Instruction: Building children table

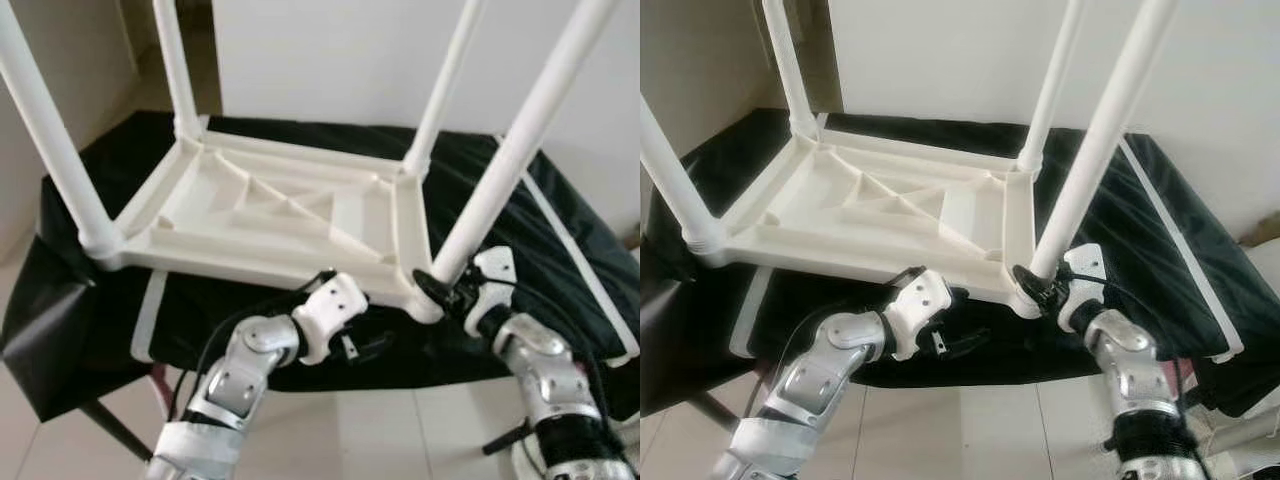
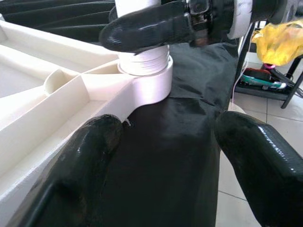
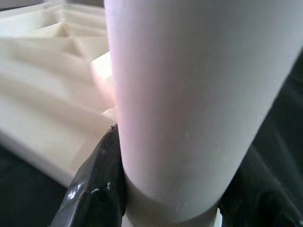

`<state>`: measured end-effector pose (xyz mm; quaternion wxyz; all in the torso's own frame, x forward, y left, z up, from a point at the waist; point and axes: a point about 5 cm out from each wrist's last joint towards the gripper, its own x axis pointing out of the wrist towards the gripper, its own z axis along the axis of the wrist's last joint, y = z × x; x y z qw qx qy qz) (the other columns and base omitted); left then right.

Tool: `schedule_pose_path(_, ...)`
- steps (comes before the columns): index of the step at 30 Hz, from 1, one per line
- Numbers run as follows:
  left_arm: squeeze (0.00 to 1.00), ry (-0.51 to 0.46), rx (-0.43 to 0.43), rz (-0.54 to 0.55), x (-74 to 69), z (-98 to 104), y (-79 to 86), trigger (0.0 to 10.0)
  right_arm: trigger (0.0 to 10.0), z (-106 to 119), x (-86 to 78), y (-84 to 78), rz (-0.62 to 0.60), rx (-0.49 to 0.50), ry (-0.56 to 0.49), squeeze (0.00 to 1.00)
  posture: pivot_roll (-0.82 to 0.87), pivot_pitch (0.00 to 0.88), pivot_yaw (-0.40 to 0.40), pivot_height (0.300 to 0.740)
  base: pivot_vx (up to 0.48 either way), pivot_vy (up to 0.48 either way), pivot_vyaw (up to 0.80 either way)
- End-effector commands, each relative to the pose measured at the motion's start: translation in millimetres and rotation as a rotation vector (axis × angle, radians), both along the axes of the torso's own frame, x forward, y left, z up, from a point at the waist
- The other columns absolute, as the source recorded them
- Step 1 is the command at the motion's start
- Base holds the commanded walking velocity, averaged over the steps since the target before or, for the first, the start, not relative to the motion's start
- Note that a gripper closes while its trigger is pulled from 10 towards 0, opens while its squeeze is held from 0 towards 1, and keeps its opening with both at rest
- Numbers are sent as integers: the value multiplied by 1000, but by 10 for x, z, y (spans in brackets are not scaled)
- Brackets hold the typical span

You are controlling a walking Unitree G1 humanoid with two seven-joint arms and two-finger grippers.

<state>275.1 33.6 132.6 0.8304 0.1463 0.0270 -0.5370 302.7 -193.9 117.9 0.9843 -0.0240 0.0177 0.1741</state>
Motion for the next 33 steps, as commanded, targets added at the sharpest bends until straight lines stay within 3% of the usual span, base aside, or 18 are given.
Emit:
schedule_pose_path(1,0,5,-1,-17,-23,7,-24,10000,10000,-163,-43,15,-43,-34,80,0,9,0,-75,740,0,0,0)
schedule_pose_path(3,0,5,-1,-17,-23,7,-24,10000,10000,-163,-43,15,-43,-34,80,0,9,0,-75,740,0,0,0)
schedule_pose_path(4,0,5,-5,-14,-12,14,-24,10000,10000,-217,-55,56,-194,0,118,0,5,0,-75,740,0,0,0)
schedule_pose_path(6,0,5,-5,-14,-12,14,-24,10000,10000,-217,-55,56,-194,0,118,0,5,0,-75,740,0,0,0)
schedule_pose_path(9,0,4,-9,-9,2,22,-23,10000,10000,-260,-105,121,-375,45,161,0,6,0,-77,740,0,0,0)
schedule_pose_path(13,0,4,-8,-9,4,22,-24,10000,10000,-275,-142,162,-498,57,165,0,7,0,-79,740,0,0,0)
schedule_pose_path(15,0,4,-14,-4,9,29,-25,10000,10000,-283,-193,198,-675,82,159,0,10,0,-79,740,0,0,0)
schedule_pose_path(17,0,3,-16,-1,12,34,-24,10000,10000,-305,-209,210,-732,99,176,0,14,0,-78,740,0,0,0)
schedule_pose_path(23,0,-6,-29,24,44,63,-5,10000,10000,-307,-228,239,-792,162,183,0,14,0,-76,740,0,0,0)
schedule_pose_path(24,0,-7,-28,30,58,64,11,10000,10000,-231,-236,240,-794,157,137,0,13,0,-75,740,0,0,0)
schedule_pose_path(31,0,-7,-25,33,66,62,23,10000,10000,-200,-242,275,-805,166,140,0,14,0,-74,740,0,0,0)
schedule_pose_path(32,0,-7,-26,35,69,63,24,10000,10000,-149,-236,283,-789,193,107,137,13,0,-74,740,0,0,0)
schedule_pose_path(33,0,-6,-27,36,70,64,23,10000,10000,-113,-230,287,-769,208,83,137,13,0,-74,740,0,0,0)
